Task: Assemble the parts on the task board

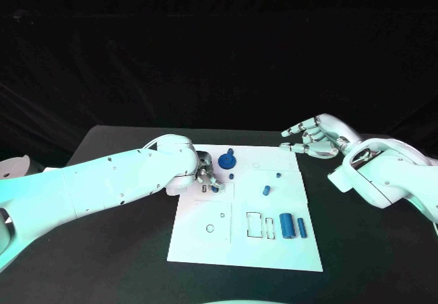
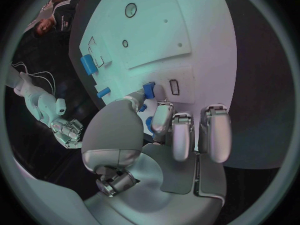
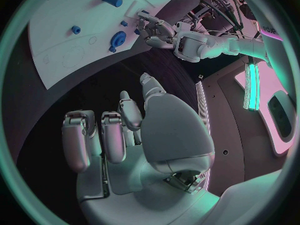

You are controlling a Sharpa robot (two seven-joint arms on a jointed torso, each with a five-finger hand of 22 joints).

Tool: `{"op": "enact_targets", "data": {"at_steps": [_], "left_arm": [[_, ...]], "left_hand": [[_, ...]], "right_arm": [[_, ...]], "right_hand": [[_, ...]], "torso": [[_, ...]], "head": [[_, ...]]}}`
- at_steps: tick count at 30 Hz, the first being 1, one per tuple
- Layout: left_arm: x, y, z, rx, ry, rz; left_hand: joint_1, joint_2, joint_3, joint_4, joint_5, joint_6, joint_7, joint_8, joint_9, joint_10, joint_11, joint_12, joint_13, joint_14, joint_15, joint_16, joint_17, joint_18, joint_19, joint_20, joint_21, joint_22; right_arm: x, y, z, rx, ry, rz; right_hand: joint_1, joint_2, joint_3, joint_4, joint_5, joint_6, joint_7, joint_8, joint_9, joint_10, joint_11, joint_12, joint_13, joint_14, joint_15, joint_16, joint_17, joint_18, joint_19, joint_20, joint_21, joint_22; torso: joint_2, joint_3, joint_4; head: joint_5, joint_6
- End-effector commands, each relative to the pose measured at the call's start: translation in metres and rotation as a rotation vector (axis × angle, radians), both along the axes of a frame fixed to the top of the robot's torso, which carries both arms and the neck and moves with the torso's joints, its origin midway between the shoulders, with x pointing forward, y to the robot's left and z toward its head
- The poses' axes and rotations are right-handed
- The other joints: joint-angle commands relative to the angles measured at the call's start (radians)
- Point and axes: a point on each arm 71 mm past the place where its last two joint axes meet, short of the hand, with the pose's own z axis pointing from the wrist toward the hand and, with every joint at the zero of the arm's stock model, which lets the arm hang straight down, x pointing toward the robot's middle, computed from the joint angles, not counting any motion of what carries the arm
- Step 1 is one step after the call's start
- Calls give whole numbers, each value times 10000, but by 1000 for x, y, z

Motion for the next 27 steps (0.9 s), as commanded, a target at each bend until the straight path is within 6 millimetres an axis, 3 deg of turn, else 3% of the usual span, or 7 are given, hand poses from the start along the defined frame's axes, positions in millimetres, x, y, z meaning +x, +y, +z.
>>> {"op": "enact_targets", "data": {"at_steps": [1,12,27], "left_arm": [[-3,1,-7,257,402,-104],[-2,2,-8,269,399,-54],[-3,5,-5,-88,294,148]], "left_hand": [[-71,31,-221,60,-45,29,25,74,33,63,3,24,1,1037,-79,31,2633,-152,691,-100,36,1594],[-205,169,-1103,402,-43,22,-22,192,126,112,-38,78,67,1037,-115,31,2633,-173,725,-133,87,1689],[-543,390,-2064,455,-96,21,-59,259,168,160,-69,125,125,1037,-143,31,2633,-186,751,-163,121,1758]], "right_arm": [[-1,2,0,6,34,199],[-1,1,0,5,33,185],[0,0,-1,-7,36,176]], "right_hand": [[-91,-4,-66,-4,36,78,-2,22,8,-88,-14,-67,-17,872,-7,-43,1848,35,454,-23,-58,1585],[-126,-8,-108,27,-4,74,-3,20,7,-107,-13,-111,-49,864,-7,-65,1815,43,435,-23,-80,1549],[-126,-9,-115,29,-9,71,-3,18,6,-146,-14,-202,-105,854,-7,-89,1776,52,414,-23,-101,1511]], "torso": [[2,2,0],[1,3,-6],[2,-4,-14]], "head": [[-4,4],[-2,19],[-30,19]]}}
